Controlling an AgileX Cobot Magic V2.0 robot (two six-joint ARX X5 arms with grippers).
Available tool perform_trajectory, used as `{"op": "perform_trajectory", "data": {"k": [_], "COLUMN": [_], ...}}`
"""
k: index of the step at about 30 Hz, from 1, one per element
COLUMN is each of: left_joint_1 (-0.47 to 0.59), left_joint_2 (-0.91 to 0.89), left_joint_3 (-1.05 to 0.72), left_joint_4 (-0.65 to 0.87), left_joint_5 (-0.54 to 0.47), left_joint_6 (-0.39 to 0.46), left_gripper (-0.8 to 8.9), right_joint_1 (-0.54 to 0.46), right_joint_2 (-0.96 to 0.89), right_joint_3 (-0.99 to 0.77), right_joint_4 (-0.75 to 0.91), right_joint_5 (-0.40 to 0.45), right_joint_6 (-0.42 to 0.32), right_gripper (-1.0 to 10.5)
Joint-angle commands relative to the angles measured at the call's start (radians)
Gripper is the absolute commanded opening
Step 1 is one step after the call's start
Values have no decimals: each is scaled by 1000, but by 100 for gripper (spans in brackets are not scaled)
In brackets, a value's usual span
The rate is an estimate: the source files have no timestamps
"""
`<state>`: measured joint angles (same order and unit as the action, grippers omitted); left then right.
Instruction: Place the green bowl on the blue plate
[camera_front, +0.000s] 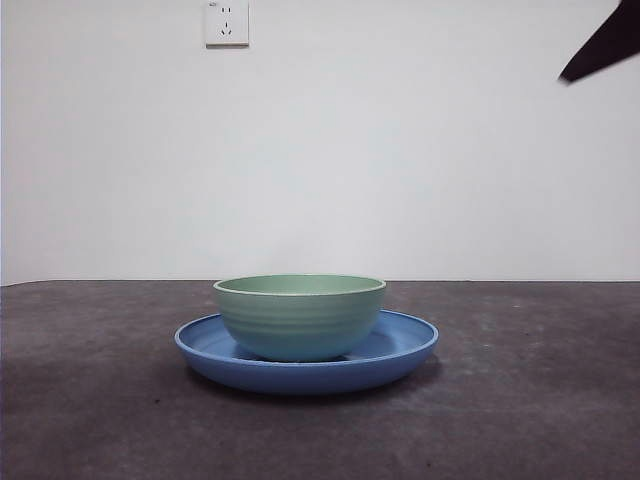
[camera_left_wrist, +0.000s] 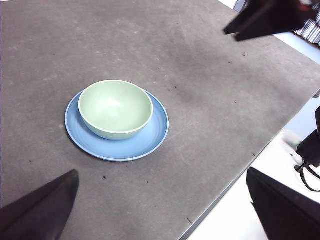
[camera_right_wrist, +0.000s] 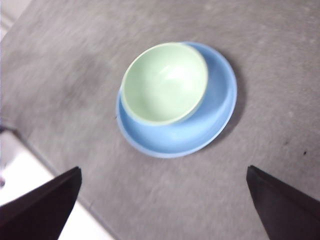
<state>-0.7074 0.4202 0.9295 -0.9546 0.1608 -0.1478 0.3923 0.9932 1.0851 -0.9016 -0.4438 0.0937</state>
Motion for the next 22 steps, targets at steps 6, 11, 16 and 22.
{"op": "perform_trajectory", "data": {"k": [6, 11, 16, 22], "left_joint_1": [-5, -5, -5, -5], "left_joint_2": [3, 3, 3, 3], "left_joint_3": [12, 12, 12, 12], "left_joint_4": [6, 6, 6, 6], "left_joint_5": [5, 5, 5, 5], "left_joint_6": [-3, -3, -3, -2], "left_gripper": [562, 562, 562, 562], "right_joint_1": [25, 25, 25, 25], "right_joint_2": [-163, -276, -345, -363], "right_joint_3": [2, -35, -52, -52], "right_joint_4": [-115, -121, -121, -122], "right_joint_5": [34, 38, 42, 42], "right_joint_6": [-56, -46, -46, -46], "right_gripper": [621, 621, 621, 621]}}
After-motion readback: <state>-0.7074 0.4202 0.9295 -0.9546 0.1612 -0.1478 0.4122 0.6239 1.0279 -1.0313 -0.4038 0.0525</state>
